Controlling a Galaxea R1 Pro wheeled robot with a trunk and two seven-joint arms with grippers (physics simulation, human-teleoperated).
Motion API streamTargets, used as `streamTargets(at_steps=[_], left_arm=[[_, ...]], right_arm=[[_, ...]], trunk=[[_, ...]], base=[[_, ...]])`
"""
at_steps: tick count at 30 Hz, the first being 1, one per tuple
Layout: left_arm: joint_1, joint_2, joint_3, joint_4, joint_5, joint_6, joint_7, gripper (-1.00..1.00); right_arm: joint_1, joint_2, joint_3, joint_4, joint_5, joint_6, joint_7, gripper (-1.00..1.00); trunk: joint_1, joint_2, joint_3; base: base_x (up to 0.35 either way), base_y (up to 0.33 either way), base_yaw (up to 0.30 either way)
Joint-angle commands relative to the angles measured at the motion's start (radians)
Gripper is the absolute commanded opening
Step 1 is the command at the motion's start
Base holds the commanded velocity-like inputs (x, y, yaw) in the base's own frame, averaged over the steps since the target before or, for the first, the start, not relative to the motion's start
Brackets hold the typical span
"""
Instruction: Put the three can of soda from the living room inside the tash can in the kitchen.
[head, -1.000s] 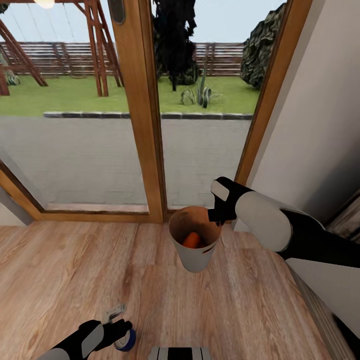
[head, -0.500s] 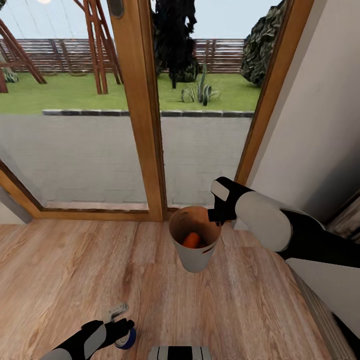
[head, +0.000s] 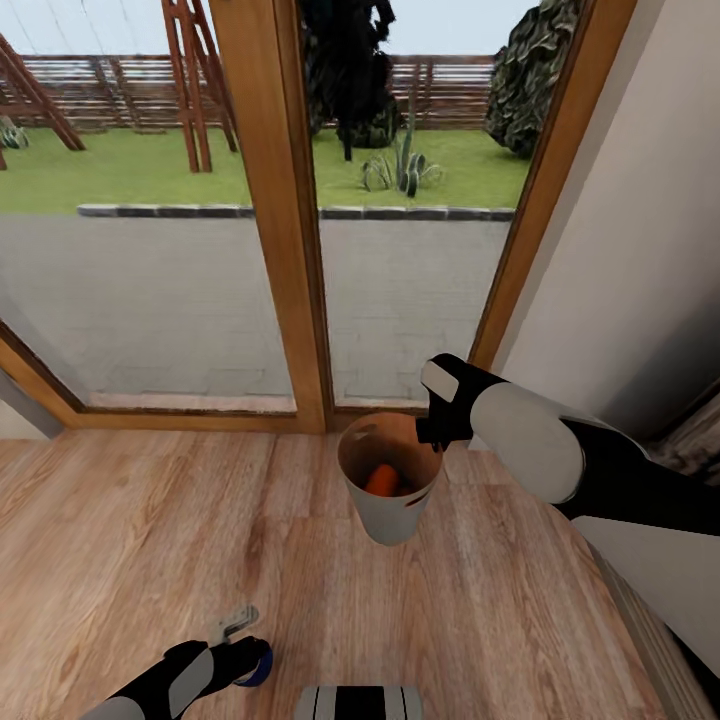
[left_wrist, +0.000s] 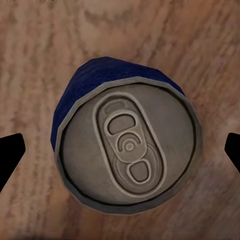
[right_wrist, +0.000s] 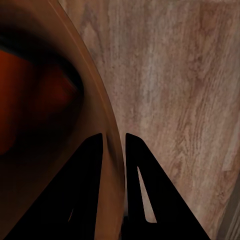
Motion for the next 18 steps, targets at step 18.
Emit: streamTargets(at_steps=[18], left_arm=[[0.0,-0.001,-0.012,-0.001,-0.004,-0.06,-0.001,1.0]], right_arm=[[0.001,0.0,-0.015,0.0,-0.015,0.0,0.003,-1.0]], trunk=[[0.003,-0.001,-0.023]], base=[[0.0,0.0,0.0]])
